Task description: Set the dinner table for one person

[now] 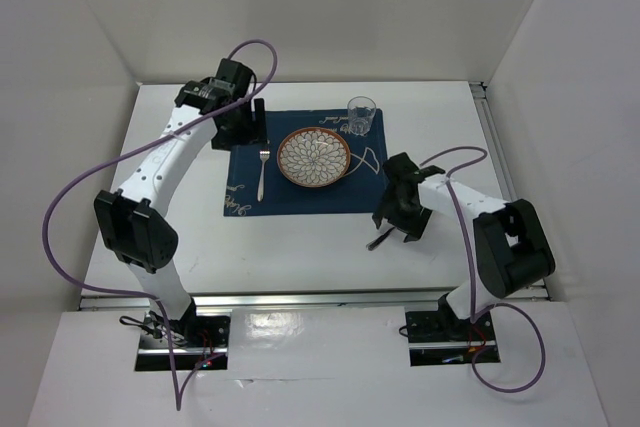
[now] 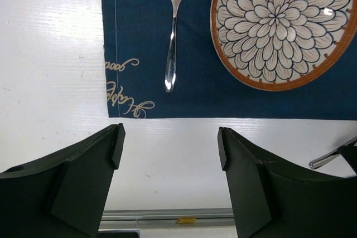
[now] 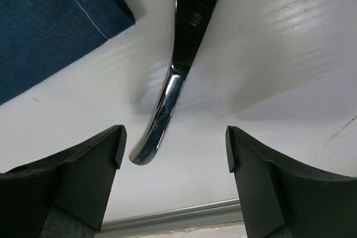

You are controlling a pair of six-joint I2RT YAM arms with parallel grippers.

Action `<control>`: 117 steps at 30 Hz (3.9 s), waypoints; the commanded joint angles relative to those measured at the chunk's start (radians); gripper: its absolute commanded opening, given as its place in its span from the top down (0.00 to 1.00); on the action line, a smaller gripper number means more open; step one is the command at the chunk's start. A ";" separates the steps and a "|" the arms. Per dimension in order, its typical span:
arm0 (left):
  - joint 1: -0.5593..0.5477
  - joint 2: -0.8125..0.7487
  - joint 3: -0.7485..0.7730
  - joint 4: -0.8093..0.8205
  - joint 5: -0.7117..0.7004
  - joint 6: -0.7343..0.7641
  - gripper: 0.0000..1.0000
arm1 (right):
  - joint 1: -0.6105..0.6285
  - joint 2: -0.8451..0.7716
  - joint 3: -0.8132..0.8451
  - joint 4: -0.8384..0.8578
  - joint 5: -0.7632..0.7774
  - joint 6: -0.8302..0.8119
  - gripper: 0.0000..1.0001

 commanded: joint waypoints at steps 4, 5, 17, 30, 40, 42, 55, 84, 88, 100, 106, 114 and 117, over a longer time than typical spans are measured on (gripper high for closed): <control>0.000 -0.030 -0.036 0.017 0.007 0.003 0.14 | -0.009 0.042 -0.007 0.073 -0.071 0.030 0.25; 0.000 -0.030 -0.036 0.017 0.007 0.003 0.14 | -0.009 0.051 -0.007 0.090 -0.080 0.030 0.27; 0.000 -0.030 -0.065 0.028 -0.011 0.003 0.14 | -0.018 0.146 -0.030 0.124 -0.058 0.063 0.65; 0.000 -0.030 -0.075 0.028 -0.011 0.003 0.14 | -0.055 0.045 0.030 0.018 0.121 -0.022 0.99; 0.000 -0.030 -0.066 0.028 -0.011 0.003 0.14 | -0.055 0.017 0.281 -0.068 0.132 -0.321 1.00; 0.000 -0.030 -0.066 0.028 -0.011 0.003 0.14 | -0.055 0.057 0.350 -0.068 0.097 -0.377 1.00; 0.000 -0.041 -0.104 0.028 -0.054 -0.007 0.14 | -0.011 0.413 0.683 -0.039 -0.073 -0.679 1.00; 0.010 -0.032 -0.122 0.037 -0.054 -0.016 0.14 | -0.034 0.611 0.788 -0.011 -0.104 -0.622 0.95; 0.010 -0.032 -0.131 0.037 -0.063 -0.016 0.14 | -0.034 0.620 0.798 -0.020 -0.084 -0.613 0.83; 0.010 -0.059 -0.141 0.017 -0.063 -0.016 0.16 | -0.034 0.479 0.909 -0.158 -0.054 -0.570 0.29; 0.010 -0.090 -0.131 0.008 -0.054 -0.016 0.16 | -0.070 0.268 0.901 -0.241 0.075 -0.518 0.00; 0.010 -0.154 -0.153 0.008 -0.037 -0.027 0.16 | -0.183 -0.065 0.633 -0.289 0.199 -0.389 0.00; 0.010 -0.182 -0.177 0.031 -0.011 -0.036 0.16 | -0.195 -0.146 0.553 -0.289 0.210 -0.380 0.00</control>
